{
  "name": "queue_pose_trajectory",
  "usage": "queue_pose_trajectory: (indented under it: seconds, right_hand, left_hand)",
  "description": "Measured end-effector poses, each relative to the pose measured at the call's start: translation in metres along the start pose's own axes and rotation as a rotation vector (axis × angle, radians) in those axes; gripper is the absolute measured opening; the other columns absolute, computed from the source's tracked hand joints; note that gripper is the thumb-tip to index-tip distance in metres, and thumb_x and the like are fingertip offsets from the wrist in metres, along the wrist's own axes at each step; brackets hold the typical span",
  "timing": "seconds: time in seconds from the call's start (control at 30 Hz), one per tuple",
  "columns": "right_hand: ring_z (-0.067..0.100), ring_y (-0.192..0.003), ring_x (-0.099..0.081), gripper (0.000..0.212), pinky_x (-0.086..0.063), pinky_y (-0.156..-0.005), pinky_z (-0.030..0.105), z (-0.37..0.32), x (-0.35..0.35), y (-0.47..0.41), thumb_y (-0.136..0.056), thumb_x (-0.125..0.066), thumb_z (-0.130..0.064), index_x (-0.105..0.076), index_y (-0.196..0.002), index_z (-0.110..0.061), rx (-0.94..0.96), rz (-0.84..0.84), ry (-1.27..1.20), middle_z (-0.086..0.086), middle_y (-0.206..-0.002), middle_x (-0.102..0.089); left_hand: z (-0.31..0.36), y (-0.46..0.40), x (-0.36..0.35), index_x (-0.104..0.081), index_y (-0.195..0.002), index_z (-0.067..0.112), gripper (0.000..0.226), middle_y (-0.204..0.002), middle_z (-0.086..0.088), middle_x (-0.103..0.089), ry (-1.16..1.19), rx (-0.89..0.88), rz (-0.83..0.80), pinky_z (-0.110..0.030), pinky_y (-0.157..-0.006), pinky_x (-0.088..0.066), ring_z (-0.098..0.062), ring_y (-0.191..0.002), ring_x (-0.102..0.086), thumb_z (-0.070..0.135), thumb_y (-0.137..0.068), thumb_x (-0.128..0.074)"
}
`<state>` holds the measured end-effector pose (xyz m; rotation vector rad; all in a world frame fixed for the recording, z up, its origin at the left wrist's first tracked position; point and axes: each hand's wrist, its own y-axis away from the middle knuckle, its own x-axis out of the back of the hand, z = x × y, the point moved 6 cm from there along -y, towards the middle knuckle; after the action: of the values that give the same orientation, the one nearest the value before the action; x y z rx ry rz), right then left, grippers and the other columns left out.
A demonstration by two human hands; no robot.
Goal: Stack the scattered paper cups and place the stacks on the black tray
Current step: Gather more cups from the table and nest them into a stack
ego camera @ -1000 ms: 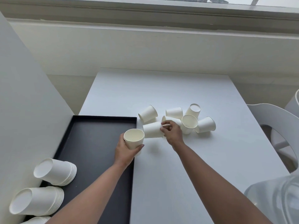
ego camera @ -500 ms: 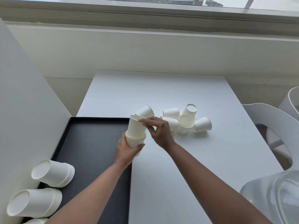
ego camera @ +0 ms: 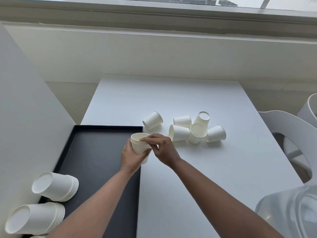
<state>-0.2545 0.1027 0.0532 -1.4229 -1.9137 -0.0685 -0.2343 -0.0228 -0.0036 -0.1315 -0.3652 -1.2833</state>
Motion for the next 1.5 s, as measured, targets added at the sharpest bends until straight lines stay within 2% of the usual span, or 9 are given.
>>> queue_pose_trajectory:
  seconds: [0.17,0.27,0.47,0.67,0.8,0.93,1.07,1.23,1.5]
  right_hand:
    - [0.017,-0.092,-0.066,0.028,-0.044,-0.081,0.006,0.021,0.013,-0.016,-0.085,-0.054,0.007,-0.071,-0.103,-0.007,-0.142,0.246,-0.102,0.010,-0.100,-0.072]
    - [0.017,-0.093,-0.066,0.022,-0.044,-0.079,0.010,0.055,0.022,-0.030,-0.089,-0.056,-0.002,-0.070,-0.105,-0.007,-0.376,0.331,-0.138,0.010,-0.104,-0.072]
    - [0.021,-0.121,-0.049,0.038,-0.037,-0.096,0.026,0.109,0.016,-0.064,-0.089,-0.060,-0.017,-0.053,-0.126,-0.013,-0.662,-0.022,-0.020,0.008,-0.129,-0.056]
    - [0.023,-0.139,-0.022,0.030,-0.027,-0.106,0.028,0.124,0.005,-0.091,-0.095,-0.049,-0.021,-0.059,-0.123,-0.026,-0.690,-0.256,-0.008,0.006,-0.147,-0.032]
    - [0.024,-0.140,-0.021,0.032,-0.029,-0.112,0.035,0.128,-0.005,-0.099,-0.095,-0.050,-0.026,-0.056,-0.126,-0.026,-0.719,-0.306,-0.042,0.006,-0.148,-0.033]
    - [0.022,-0.134,-0.035,0.030,-0.037,-0.099,0.027,0.134,-0.014,-0.097,-0.093,-0.053,-0.018,-0.058,-0.123,-0.019,-0.735,-0.207,-0.076,0.004,-0.141,-0.045]
    - [0.015,-0.102,-0.059,0.020,-0.038,-0.065,0.005,0.136,-0.009,-0.084,-0.092,-0.051,-0.009,-0.069,-0.102,-0.013,-0.761,0.013,-0.133,0.003,-0.113,-0.067]
    - [0.016,-0.071,-0.051,0.020,-0.039,-0.068,0.025,0.124,0.000,-0.069,-0.091,-0.050,-0.008,-0.065,-0.100,-0.018,-0.755,0.160,-0.191,-0.002,-0.080,-0.059]
    - [0.014,-0.084,-0.058,0.027,-0.041,-0.069,0.011,0.068,0.036,-0.072,-0.091,-0.053,-0.008,-0.065,-0.115,-0.015,-0.497,0.398,-0.236,0.007,-0.095,-0.069]
  left_hand:
    - [-0.006,-0.013,0.011,-0.050,-0.115,0.015,0.057,-0.108,-0.003,-0.061,0.011,0.035,0.073,-0.032,-0.082,-0.046,-0.022,-0.097,-0.057,0.023,-0.068,-0.082]
    - [-0.010,-0.021,0.018,-0.050,-0.112,0.015,0.057,-0.107,-0.003,-0.060,0.020,0.048,0.120,-0.032,-0.079,-0.045,-0.022,-0.096,-0.056,0.023,-0.067,-0.083]
    - [-0.015,-0.036,0.025,-0.049,-0.115,0.020,0.060,-0.108,0.002,-0.058,0.013,0.048,0.147,-0.030,-0.080,-0.044,-0.018,-0.097,-0.054,0.027,-0.066,-0.083]
    - [-0.017,-0.052,0.023,-0.049,-0.118,0.020,0.065,-0.107,0.005,-0.057,0.023,0.056,0.159,-0.029,-0.082,-0.044,-0.016,-0.098,-0.054,0.027,-0.065,-0.084]
    - [-0.020,-0.059,0.024,-0.048,-0.118,0.020,0.065,-0.107,0.005,-0.058,0.026,0.066,0.175,-0.029,-0.083,-0.044,-0.017,-0.099,-0.054,0.027,-0.065,-0.084]
    - [-0.025,-0.063,0.024,-0.048,-0.119,0.019,0.066,-0.108,0.004,-0.058,0.032,0.080,0.174,-0.029,-0.084,-0.045,-0.017,-0.100,-0.055,0.027,-0.065,-0.084]
    - [-0.026,-0.062,0.023,-0.048,-0.119,0.018,0.066,-0.109,0.003,-0.059,0.027,0.080,0.170,-0.029,-0.083,-0.044,-0.017,-0.099,-0.054,0.027,-0.065,-0.084]
    - [-0.024,-0.058,0.022,-0.049,-0.117,0.019,0.065,-0.108,0.004,-0.059,0.028,0.075,0.153,-0.030,-0.083,-0.045,-0.018,-0.100,-0.055,0.026,-0.064,-0.085]
    - [-0.010,-0.050,0.019,-0.049,-0.120,0.020,0.066,-0.116,0.000,-0.060,0.005,0.047,0.098,-0.038,-0.091,-0.048,-0.021,-0.105,-0.056,0.027,-0.065,-0.085]
